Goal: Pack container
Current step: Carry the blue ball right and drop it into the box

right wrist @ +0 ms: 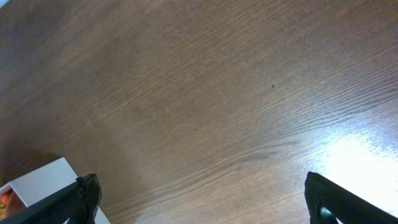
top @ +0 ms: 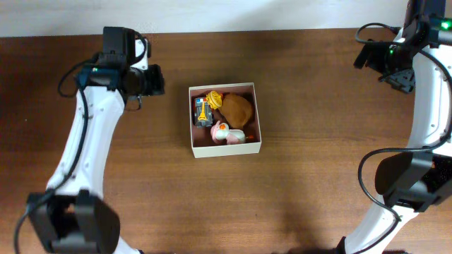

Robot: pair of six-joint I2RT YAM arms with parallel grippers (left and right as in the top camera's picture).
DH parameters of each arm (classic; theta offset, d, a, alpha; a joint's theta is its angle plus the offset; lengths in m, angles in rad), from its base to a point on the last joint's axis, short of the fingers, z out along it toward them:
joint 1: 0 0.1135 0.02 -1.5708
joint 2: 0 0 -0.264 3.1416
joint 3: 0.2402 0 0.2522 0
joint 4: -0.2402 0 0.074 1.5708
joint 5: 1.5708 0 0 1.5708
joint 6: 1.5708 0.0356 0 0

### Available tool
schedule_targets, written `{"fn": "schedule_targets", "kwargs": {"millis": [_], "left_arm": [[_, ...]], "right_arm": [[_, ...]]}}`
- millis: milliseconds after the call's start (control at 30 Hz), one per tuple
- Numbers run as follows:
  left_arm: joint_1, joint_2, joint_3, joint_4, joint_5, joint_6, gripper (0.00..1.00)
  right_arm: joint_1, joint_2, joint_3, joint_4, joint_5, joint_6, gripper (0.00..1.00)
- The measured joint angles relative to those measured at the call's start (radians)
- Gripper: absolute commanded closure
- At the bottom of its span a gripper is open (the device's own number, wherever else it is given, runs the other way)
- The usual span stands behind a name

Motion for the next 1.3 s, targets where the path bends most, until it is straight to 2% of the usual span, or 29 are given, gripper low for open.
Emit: {"fn": "schedule_targets", "kwargs": {"millis": [233, 433, 467, 533, 567, 633, 1033, 1300], "left_arm": [[-0.156, -0.048, 0.001, -0.148, 0.044, 0.025, 0.61], [-0.297, -0.048, -0.029, -0.174, 0.022, 0.052, 0.61], [-0.312, -0.048, -0.043, -0.175, 0.015, 0.053, 0.57], [-0.333, -0.047, -0.068, -0.177, 0.006, 0.063, 0.35], [-0.341, -0.047, -0.077, -0.177, 0.001, 0.066, 0.27], [-0.350, -0.047, -0.093, -0.175, -0.012, 0.063, 0.00], [-0.353, -0.047, -0.105, -0.069, -0.084, 0.066, 0.00], [-0.353, -0.053, -0.105, -0.104, -0.081, 0.018, 0.01]], "right_arm": [[0.000, 0.000, 0.000, 0.000, 0.000, 0.000, 0.01], [0.000, 0.000, 0.000, 0.000, 0.000, 0.000, 0.01], [0.000, 0.000, 0.000, 0.000, 0.000, 0.000, 0.01], [0.000, 0.000, 0.000, 0.000, 0.000, 0.000, 0.01], [0.000, 0.000, 0.000, 0.000, 0.000, 0.000, 0.01], [0.000, 0.000, 0.000, 0.000, 0.000, 0.000, 0.01], [0.000, 0.000, 0.000, 0.000, 0.000, 0.000, 0.01], [0.000, 0.000, 0.000, 0.000, 0.000, 0.000, 0.01]]}}
